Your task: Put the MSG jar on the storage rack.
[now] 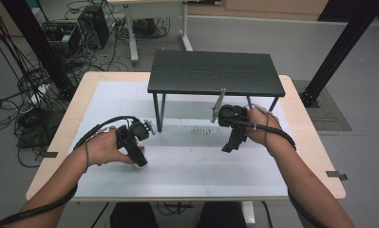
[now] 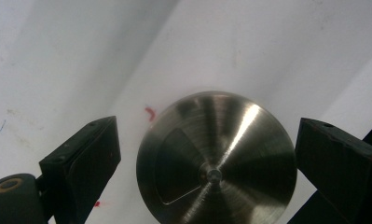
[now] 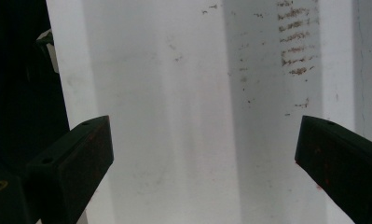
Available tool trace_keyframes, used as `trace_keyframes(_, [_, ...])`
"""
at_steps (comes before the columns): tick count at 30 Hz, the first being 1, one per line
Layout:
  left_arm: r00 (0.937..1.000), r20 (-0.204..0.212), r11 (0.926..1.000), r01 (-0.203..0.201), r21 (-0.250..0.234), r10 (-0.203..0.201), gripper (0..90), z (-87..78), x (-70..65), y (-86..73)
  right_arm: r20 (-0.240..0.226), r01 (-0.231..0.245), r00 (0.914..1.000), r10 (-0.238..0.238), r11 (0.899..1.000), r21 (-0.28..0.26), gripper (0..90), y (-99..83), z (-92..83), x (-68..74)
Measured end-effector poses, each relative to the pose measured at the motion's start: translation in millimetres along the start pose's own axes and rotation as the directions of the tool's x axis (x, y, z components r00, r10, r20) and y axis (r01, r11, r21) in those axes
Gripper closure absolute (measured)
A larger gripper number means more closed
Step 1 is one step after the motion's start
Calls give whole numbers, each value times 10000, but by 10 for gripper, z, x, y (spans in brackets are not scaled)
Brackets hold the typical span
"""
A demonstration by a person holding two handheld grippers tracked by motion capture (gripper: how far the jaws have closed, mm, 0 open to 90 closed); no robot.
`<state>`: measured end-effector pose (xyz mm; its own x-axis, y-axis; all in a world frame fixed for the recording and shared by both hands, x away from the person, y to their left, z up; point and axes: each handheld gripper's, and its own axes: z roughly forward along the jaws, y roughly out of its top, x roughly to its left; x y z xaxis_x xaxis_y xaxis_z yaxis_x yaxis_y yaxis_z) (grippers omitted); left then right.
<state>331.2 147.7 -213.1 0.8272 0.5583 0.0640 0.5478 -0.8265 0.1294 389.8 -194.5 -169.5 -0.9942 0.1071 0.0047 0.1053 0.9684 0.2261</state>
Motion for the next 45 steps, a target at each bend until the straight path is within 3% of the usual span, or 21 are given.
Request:
trace_keyframes(32, [9999,117,9999,59,128,-60,83,32,44,14,-26,26,10000,-26,9999,103,41,38,15,-35])
trace_keyframes(45, [9999,-12,9998,105,183,-104,166,16,33,29,-22,75,10000,-75,9999,133,41,50,18,-36])
